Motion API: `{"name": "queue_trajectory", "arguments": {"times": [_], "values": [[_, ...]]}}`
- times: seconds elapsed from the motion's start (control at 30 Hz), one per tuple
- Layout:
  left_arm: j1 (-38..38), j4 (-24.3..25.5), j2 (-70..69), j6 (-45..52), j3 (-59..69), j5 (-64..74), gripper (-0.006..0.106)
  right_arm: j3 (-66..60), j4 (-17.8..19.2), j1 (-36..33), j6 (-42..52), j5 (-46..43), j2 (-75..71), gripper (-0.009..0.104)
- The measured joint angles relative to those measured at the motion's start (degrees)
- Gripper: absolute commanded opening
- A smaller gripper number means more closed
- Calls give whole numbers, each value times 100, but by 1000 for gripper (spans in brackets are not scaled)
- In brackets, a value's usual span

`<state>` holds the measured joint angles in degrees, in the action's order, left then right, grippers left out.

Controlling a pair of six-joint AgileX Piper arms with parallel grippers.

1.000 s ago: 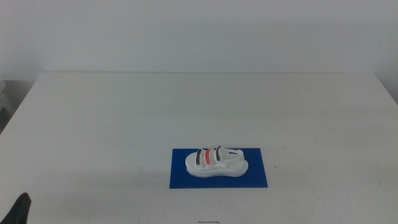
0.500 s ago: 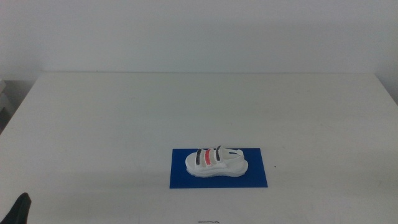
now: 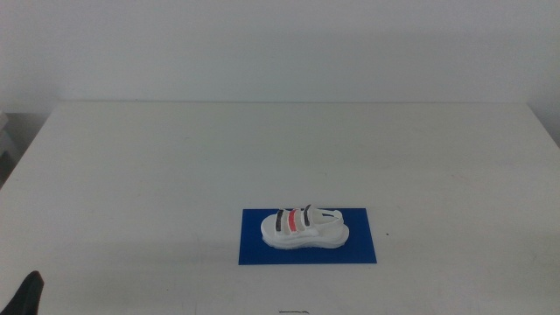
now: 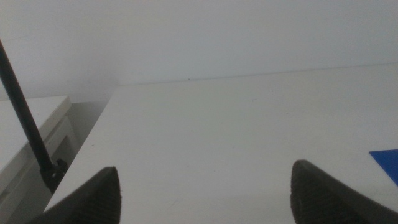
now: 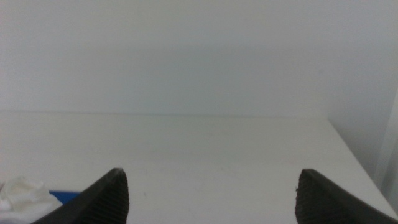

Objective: Use one arm to grab the shoe from the table and place it on the mat.

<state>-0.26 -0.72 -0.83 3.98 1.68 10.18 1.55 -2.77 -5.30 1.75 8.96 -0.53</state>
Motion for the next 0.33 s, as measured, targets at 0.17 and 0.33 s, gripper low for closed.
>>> {"name": "queue_trajectory", "arguments": {"times": [0.17, 0.33], "values": [[0, 0, 0, 0, 0, 0, 94, -245, 0, 0, 0, 43, 0, 85], [0, 0, 0, 0, 0, 0, 94, -314, 0, 0, 0, 214, 0, 85]]}}
